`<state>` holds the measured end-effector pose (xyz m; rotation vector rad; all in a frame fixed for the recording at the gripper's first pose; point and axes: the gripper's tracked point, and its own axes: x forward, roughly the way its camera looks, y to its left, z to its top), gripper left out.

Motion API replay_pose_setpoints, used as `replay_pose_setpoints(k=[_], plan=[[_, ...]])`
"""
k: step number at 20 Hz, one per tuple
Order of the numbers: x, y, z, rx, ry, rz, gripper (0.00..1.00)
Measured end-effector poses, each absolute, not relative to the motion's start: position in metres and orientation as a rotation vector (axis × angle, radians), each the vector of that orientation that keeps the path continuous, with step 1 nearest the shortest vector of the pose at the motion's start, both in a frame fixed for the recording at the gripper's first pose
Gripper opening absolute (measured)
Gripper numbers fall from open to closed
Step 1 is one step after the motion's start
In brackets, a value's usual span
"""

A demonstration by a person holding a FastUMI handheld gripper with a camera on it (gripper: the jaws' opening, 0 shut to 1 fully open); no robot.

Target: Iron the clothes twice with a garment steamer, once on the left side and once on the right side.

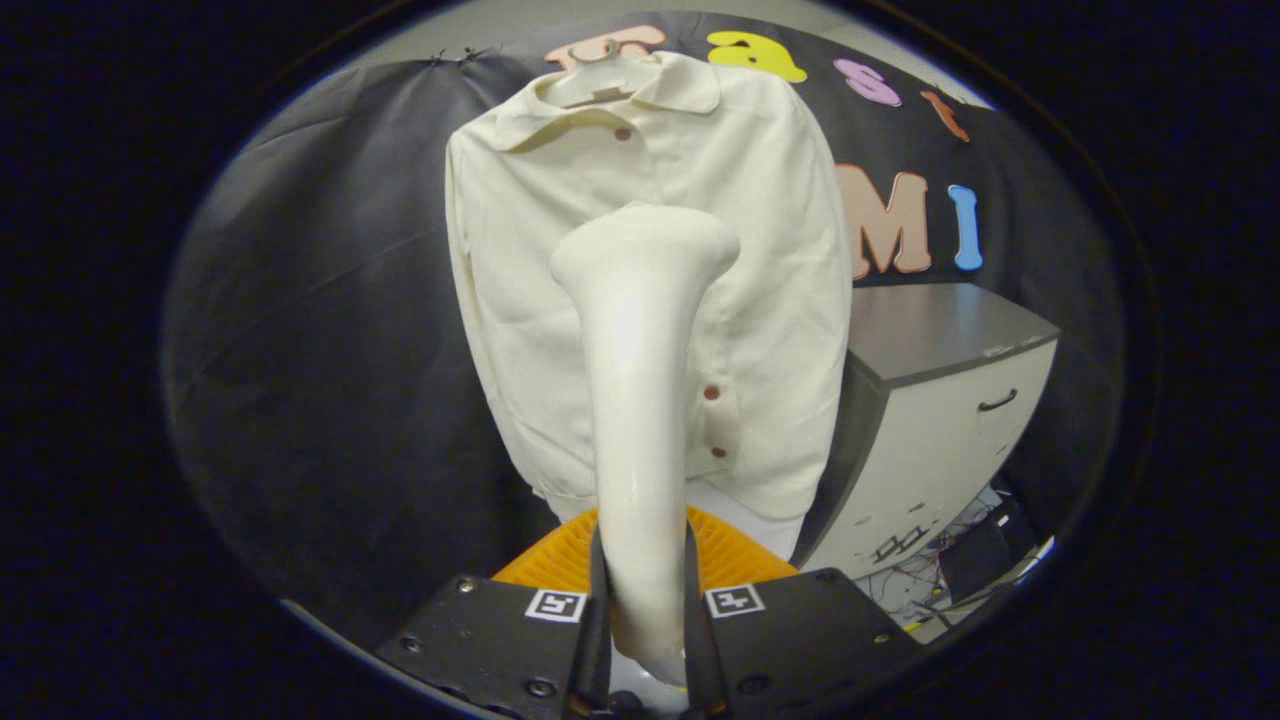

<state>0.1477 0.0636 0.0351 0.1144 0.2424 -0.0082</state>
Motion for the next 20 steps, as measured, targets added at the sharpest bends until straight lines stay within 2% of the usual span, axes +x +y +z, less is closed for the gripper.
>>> replay_pose_setpoints(k=[7,10,20], plan=[[0.181,0.004,0.119,0.134,0.087,-0.09,0.29],[0.198,-0.006,0.134,0.119,0.056,-0.111,0.29],[0.249,-0.015,0.078,0.152,0.175,-0.09,0.29]])
